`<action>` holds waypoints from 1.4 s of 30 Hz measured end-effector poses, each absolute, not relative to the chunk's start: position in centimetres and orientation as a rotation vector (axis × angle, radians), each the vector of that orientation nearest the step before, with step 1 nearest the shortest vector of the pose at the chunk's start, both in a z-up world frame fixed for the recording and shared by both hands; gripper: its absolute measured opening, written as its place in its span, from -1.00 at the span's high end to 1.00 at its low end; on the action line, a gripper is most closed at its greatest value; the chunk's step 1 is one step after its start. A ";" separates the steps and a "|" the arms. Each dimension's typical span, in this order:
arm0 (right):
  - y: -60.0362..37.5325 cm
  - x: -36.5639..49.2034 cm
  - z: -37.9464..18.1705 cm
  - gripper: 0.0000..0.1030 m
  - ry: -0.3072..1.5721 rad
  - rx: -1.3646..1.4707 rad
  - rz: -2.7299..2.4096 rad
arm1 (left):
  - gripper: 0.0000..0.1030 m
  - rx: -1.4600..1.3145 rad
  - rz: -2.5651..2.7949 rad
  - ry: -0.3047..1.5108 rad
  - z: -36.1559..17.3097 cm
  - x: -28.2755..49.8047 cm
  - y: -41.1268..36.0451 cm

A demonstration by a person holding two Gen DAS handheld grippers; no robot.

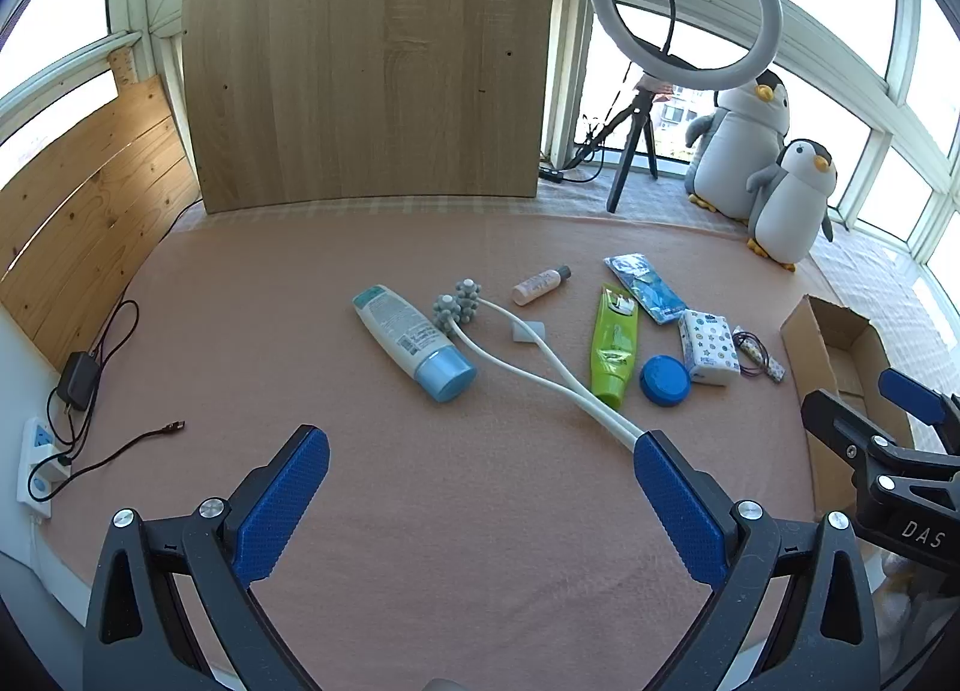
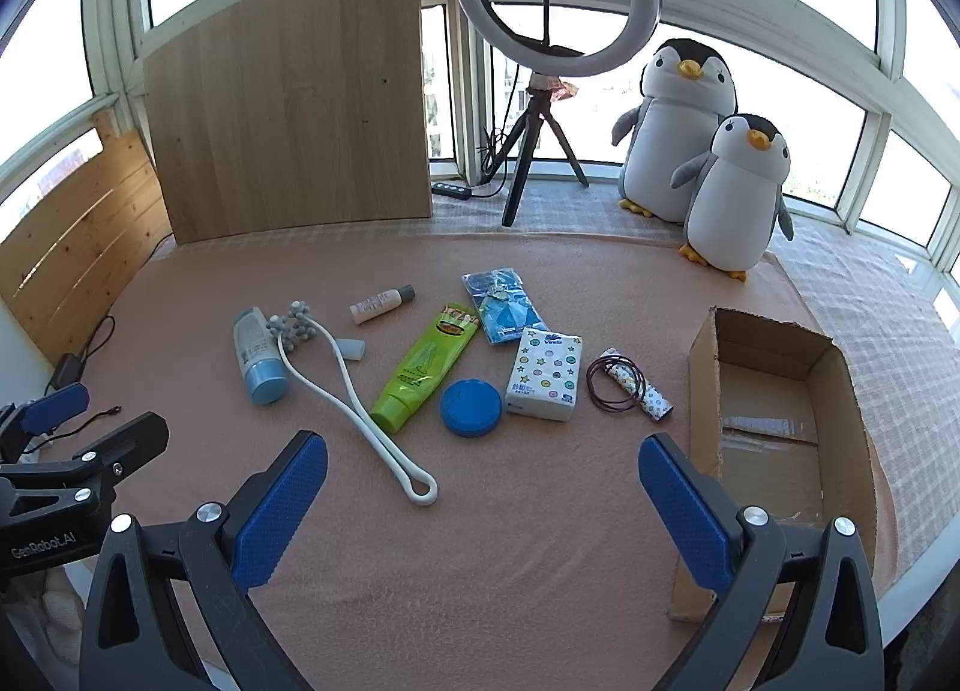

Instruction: Organize objects

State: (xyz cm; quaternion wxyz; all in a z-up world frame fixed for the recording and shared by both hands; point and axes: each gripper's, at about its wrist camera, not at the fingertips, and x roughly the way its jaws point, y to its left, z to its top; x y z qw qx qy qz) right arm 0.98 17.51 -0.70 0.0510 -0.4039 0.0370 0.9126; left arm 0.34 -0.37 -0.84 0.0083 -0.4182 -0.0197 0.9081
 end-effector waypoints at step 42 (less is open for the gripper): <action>17.6 -0.3 -1.9 -0.98 0.111 -1.280 2.782 | -1.00 -1.327 2.827 -0.074 -1.8 -0.9 -0.6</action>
